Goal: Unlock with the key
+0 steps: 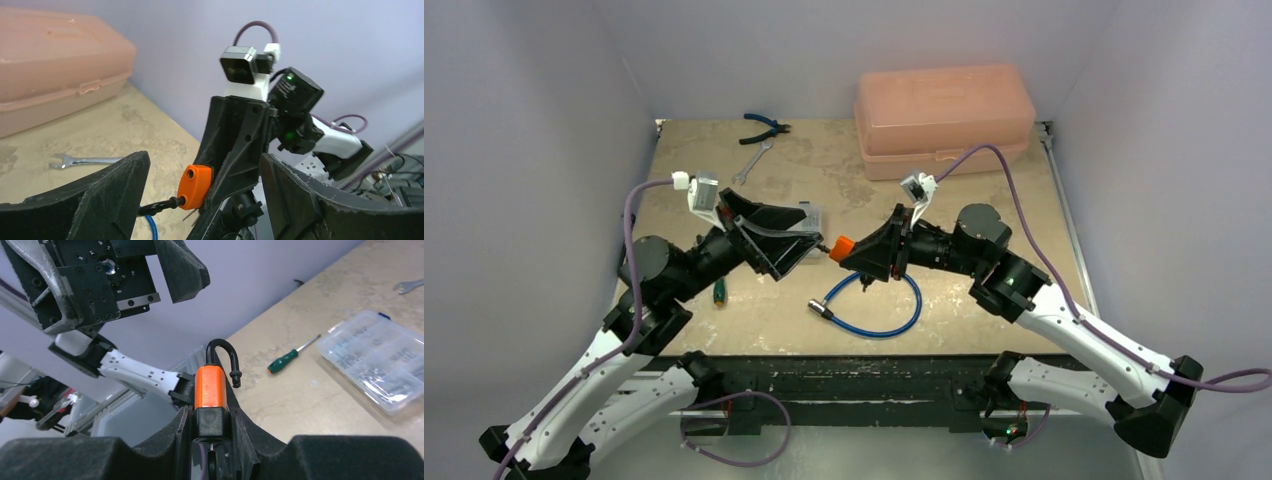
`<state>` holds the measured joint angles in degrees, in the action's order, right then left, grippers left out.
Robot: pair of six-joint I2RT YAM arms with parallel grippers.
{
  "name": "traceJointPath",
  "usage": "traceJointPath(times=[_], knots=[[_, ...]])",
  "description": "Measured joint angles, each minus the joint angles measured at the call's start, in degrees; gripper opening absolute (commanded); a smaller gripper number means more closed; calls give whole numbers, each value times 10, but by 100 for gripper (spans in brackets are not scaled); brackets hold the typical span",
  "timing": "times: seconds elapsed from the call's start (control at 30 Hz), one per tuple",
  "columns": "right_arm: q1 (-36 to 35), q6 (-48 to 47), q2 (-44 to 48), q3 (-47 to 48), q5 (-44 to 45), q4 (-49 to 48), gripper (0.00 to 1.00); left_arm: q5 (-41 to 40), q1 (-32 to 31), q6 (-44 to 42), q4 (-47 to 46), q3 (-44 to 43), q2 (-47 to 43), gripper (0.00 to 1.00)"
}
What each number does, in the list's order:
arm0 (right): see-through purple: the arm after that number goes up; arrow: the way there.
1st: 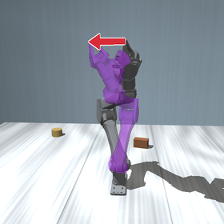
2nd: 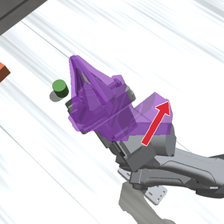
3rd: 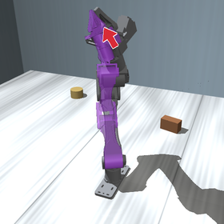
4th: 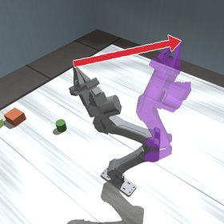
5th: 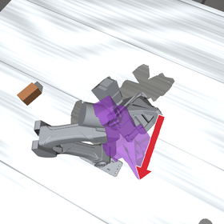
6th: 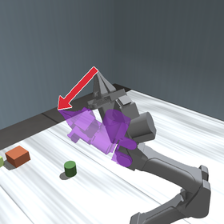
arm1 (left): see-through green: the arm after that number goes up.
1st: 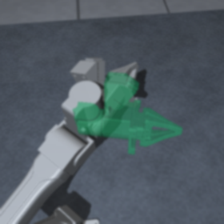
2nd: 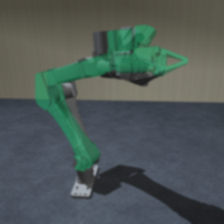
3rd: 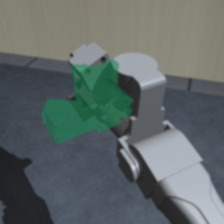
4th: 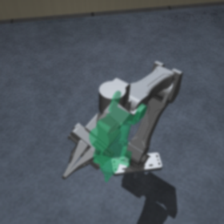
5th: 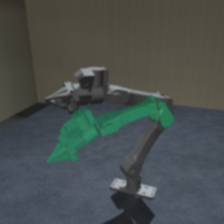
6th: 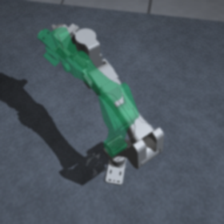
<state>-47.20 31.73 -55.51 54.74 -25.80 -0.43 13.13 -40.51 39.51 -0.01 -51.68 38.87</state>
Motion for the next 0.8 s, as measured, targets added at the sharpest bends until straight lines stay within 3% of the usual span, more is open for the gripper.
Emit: traceJointPath(times=[0.2,0.43,0.8], knots=[[0,25,0,0,-56,-34,0,54,0,-22,-14,-6,-5,80],[0,50,0,0,-117,-82,0,101,0,-34,-16,-6,-1,82],[0,69,-7,21,-143,-108,0,153,0,-35,-30,-6,7,67]])
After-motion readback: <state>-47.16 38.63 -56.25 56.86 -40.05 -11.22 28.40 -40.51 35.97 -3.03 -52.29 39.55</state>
